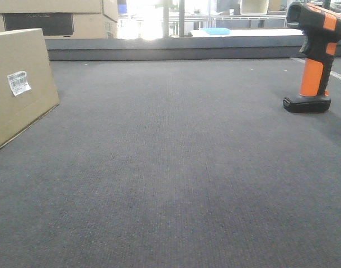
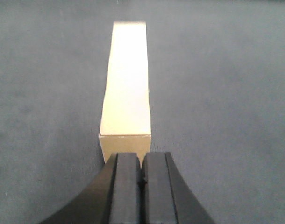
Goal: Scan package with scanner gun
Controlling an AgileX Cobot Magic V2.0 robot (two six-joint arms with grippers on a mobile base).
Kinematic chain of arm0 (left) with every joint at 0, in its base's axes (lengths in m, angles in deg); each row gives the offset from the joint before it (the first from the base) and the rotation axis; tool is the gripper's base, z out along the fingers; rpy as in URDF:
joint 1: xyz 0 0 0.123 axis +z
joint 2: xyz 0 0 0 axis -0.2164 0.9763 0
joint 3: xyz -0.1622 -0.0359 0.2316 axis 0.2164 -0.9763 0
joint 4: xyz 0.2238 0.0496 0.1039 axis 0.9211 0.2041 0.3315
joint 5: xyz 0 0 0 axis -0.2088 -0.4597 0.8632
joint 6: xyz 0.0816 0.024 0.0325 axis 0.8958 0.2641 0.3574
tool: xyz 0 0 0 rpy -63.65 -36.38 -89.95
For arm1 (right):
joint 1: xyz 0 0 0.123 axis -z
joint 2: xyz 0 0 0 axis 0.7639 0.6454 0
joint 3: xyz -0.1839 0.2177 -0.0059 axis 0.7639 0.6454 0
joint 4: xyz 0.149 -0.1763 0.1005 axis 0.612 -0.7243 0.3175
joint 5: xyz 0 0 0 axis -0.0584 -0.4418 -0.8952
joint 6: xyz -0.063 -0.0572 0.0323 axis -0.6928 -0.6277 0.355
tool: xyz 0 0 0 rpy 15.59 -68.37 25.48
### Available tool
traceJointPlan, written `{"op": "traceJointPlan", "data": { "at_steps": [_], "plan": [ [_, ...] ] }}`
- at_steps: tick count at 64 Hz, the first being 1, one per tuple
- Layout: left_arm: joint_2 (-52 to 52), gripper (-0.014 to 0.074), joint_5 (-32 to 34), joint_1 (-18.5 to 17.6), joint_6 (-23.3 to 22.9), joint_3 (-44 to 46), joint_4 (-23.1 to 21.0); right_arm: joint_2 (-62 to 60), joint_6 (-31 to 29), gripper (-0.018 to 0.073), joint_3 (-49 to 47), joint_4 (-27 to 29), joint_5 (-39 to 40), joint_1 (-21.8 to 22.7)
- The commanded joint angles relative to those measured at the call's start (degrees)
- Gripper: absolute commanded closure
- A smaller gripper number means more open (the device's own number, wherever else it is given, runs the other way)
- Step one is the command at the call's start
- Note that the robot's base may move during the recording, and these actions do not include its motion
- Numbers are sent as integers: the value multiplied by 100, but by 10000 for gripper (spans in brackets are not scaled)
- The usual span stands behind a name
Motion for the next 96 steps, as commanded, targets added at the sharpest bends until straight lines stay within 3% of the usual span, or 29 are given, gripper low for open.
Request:
{"op": "traceJointPlan", "data": {
  "at_steps": [1,29,34,45,54,70,81,90,96],
  "plan": [
    [551,707,-291,22,17,458,0,-18,-21,727,-5,-34,93,28],
    [2827,685,-843,22,-52,2286,0,-18,-21,727,-5,-34,93,28],
    [3081,580,-958,22,-52,2473,0,-18,-21,727,-5,-34,93,28],
    [3427,199,-1003,22,-52,2666,0,-18,-21,727,-5,-34,93,28],
    [3567,32,-981,22,-61,2680,85,-18,-21,727,-5,-34,93,28],
    [3983,26,-1057,22,-388,2680,203,-18,-21,727,-5,-34,93,28],
    [4258,34,-1227,22,-487,2692,513,-18,-21,727,-5,-34,93,28],
    [4423,139,-1251,22,-487,2700,570,-18,-21,727,-5,-34,93,28],
    [4436,290,-1251,22,-487,2700,549,-18,-21,727,-5,-34,93,28]
  ]
}}
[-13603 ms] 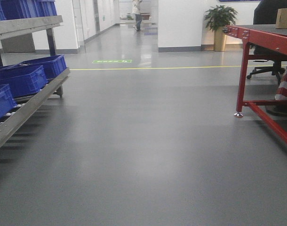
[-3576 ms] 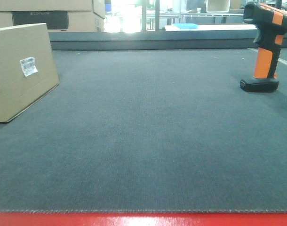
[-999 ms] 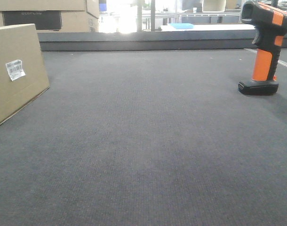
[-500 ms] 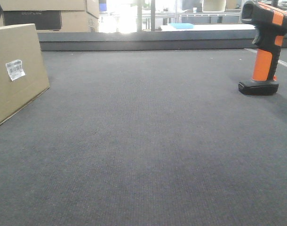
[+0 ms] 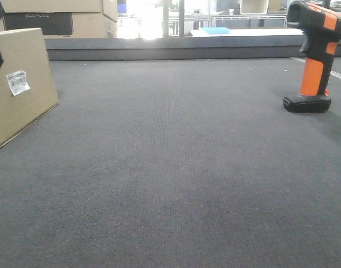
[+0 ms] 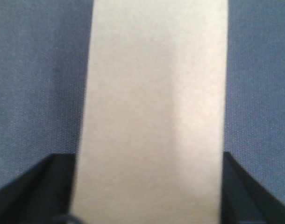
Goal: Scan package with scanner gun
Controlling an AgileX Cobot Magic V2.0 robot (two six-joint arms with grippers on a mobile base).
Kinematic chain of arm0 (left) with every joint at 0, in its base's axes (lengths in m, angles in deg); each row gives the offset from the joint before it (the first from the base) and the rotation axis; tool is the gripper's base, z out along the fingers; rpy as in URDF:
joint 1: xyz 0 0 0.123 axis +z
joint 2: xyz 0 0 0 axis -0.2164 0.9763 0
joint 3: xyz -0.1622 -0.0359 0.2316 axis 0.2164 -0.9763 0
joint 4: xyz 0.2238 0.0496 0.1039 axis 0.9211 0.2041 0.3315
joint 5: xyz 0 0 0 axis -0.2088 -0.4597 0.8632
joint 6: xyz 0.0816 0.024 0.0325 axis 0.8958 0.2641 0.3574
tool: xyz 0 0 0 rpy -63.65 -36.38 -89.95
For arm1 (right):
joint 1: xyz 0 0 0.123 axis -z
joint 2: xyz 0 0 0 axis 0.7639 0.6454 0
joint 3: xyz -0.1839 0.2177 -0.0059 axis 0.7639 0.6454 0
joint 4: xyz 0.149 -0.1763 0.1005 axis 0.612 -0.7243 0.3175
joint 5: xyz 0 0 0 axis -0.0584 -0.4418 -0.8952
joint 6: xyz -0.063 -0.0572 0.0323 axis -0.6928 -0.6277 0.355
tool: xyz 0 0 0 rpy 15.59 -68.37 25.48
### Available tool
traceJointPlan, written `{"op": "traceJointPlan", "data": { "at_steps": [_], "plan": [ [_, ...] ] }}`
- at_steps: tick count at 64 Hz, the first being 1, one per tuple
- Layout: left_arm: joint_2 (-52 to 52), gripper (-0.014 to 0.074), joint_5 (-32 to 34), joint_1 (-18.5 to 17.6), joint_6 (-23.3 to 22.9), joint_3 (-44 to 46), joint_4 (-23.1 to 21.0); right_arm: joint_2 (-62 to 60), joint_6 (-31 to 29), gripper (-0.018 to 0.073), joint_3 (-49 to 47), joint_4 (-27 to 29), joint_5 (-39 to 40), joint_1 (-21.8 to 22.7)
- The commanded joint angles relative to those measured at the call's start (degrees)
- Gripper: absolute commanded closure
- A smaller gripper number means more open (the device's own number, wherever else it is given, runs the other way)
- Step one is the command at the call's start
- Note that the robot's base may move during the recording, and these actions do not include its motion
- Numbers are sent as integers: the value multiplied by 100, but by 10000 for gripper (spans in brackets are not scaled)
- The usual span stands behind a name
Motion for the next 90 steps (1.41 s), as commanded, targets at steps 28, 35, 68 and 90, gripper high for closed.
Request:
{"op": "traceJointPlan", "data": {
  "at_steps": [28,35,68,90],
  "plan": [
    [-123,707,-667,-19,-505,894,-989,-18,-21,727,-5,-34,93,28],
    [-264,707,-528,-249,-969,893,-1086,-18,-21,727,-5,-34,93,28],
    [-291,707,-138,-1487,-1717,879,-1085,-18,-21,727,-5,-34,398,24],
    [-224,707,532,-2054,-2555,870,-1019,74,-21,727,-974,226,-803,24]
  ]
}}
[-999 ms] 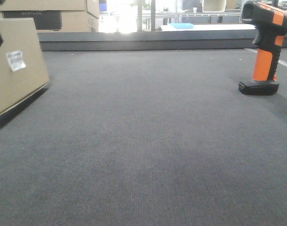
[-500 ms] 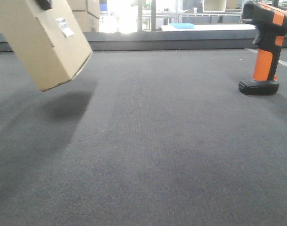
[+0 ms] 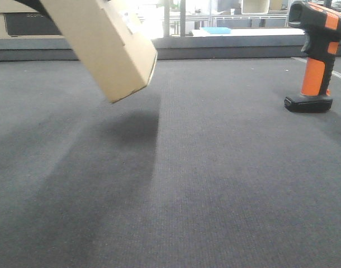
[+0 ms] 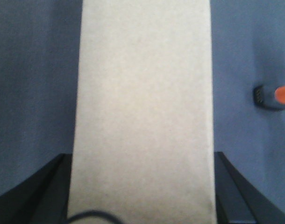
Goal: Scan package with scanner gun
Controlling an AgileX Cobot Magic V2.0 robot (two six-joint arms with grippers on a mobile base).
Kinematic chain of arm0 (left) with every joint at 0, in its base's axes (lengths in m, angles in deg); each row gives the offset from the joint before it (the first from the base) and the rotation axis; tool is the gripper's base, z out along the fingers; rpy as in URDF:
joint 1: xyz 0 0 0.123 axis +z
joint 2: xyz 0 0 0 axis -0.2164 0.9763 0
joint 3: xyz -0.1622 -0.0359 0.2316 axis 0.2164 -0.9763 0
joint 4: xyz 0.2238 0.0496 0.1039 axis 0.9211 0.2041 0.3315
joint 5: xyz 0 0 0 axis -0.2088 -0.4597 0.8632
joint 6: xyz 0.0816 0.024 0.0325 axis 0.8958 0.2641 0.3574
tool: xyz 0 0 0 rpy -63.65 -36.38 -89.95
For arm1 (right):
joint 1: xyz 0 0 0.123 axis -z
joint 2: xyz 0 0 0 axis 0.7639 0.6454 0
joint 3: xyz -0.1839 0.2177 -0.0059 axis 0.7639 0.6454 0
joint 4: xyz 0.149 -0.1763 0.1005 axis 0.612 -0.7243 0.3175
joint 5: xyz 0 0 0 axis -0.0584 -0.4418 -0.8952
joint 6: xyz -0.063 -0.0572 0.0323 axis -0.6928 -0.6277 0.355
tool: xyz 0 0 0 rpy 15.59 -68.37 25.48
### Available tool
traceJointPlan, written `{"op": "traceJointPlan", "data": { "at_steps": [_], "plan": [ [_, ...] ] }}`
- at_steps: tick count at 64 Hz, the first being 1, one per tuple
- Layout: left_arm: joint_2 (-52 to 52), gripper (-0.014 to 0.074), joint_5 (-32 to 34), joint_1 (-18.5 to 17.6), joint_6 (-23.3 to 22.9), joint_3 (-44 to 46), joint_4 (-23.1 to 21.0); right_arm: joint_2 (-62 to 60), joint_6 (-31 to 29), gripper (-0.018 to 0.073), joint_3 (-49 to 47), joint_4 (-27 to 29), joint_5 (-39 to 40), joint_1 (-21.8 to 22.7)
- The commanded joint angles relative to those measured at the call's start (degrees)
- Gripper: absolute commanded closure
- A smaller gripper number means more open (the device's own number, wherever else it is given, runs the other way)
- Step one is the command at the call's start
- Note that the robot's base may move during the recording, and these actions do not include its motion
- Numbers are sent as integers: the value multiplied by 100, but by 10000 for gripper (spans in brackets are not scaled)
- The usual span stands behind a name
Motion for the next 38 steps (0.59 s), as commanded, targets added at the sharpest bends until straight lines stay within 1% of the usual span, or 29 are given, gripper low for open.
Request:
{"op": "traceJointPlan", "data": {
  "at_steps": [1,9,19,29,38],
  "plan": [
    [4,707,206,-47,-166,19,-7,141,-21,727,-598,66,-321,24],
    [190,707,285,-47,-187,-17,-95,710,-21,727,-1402,66,-527,24],
    [319,707,570,-47,-187,-17,-259,1862,-21,727,-2236,66,-713,24],
    [319,707,678,-47,-187,-17,-259,3009,-21,727,-2610,66,-666,24],
    [319,707,689,-47,-187,-17,-259,3930,-21,727,-2623,66,-147,24]
  ]
}}
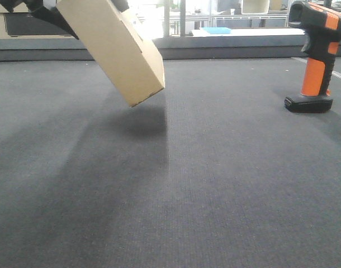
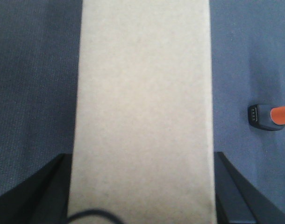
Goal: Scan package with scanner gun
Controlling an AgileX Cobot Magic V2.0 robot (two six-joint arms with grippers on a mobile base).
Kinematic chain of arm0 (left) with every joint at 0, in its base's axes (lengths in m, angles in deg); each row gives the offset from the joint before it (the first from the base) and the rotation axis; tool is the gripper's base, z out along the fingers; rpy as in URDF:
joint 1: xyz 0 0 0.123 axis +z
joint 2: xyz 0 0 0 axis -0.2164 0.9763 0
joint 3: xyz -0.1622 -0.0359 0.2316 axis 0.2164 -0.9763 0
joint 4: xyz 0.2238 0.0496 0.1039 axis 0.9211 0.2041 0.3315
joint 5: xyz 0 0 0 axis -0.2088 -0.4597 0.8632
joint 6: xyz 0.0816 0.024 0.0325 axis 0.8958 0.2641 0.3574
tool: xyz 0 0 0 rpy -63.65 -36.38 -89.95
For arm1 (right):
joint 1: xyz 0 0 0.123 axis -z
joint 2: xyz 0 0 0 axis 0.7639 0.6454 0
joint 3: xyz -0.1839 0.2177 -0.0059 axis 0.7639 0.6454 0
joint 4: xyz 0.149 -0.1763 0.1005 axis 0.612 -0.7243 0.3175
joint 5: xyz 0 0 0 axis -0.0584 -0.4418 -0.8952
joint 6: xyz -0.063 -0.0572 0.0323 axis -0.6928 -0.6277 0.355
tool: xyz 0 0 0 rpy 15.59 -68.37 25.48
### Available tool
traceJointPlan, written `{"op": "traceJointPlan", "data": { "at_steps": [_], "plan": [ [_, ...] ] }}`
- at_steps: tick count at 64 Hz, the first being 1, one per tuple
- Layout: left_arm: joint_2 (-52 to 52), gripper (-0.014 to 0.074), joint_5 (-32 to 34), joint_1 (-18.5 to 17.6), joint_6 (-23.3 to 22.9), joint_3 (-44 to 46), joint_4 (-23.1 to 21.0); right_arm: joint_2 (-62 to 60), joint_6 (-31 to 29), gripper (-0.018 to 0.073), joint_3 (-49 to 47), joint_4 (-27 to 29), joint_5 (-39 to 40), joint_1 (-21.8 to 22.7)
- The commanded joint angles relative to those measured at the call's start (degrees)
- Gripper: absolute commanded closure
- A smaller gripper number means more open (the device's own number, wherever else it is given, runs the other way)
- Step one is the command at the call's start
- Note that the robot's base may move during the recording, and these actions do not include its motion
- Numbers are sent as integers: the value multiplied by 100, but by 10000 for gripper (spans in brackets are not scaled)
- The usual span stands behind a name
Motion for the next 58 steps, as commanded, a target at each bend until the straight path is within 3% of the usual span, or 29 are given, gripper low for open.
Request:
{"op": "traceJointPlan", "data": {
  "at_steps": [1,16,25,33,45,58],
  "plan": [
    [-45,707,165,-41,-28,7,-65,600,-21,727,-51,26,452,24],
    [-45,707,165,-41,-28,7,-65,1996,-21,727,-51,39,1756,24],
    [-34,707,167,-41,-28,7,-54,2832,-21,727,-51,728,2113,13],
    [-32,707,167,-41,-28,7,-42,3575,-21,727,-51,781,2979,-45],
    [-32,707,189,-41,-28,7,-42,4744,850,724,-51,704,4721,-216],
    [-32,707,199,-41,-28,7,-30,5740,1906,724,-51,-218,6288,-263]
  ]
}}
